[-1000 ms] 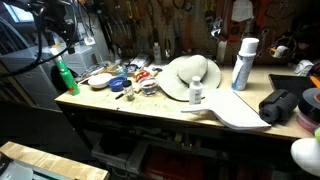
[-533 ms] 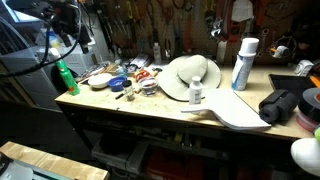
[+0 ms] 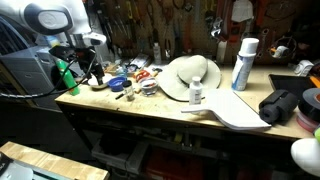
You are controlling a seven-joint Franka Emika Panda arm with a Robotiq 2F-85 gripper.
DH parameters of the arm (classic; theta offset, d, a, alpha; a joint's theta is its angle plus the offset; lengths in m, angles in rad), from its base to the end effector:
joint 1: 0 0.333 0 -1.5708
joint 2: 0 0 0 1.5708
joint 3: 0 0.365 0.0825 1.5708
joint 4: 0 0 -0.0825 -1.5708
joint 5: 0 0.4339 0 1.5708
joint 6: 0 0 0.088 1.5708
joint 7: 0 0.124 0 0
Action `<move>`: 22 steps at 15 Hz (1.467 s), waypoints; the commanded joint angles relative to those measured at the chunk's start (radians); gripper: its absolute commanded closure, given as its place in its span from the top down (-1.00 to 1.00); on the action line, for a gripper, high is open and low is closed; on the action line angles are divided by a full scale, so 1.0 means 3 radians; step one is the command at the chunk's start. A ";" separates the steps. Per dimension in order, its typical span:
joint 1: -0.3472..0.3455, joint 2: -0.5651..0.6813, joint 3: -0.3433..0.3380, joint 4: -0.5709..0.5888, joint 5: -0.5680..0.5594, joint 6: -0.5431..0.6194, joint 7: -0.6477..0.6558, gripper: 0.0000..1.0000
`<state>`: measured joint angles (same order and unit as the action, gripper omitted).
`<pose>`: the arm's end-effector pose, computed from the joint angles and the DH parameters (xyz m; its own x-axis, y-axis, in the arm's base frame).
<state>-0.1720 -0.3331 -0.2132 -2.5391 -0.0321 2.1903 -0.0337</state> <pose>0.4108 -0.1667 0.3852 0.9491 -0.3144 -0.0201 -0.3151 -0.9480 -0.0442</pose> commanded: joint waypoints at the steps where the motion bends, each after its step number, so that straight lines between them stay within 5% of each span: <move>1: -0.0031 0.0316 0.0095 -0.0154 -0.0070 0.0381 0.0134 1.00; 5: 0.0005 0.0517 0.0147 -0.0242 -0.0083 0.0883 0.0039 1.00; 9: 0.0004 0.0541 0.0154 -0.0192 -0.0012 0.0822 0.0043 1.00; 13: 0.0020 0.0697 0.0158 -0.0208 0.0041 0.1475 0.0066 1.00; 18: -0.0004 0.0954 0.0172 -0.0166 -0.0065 0.1735 0.0156 0.34; 22: 0.0003 0.1124 0.0160 -0.0131 -0.0049 0.1934 0.0166 0.22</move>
<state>-0.1692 -0.0392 -0.1660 -2.5900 -0.0332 2.7227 -0.0090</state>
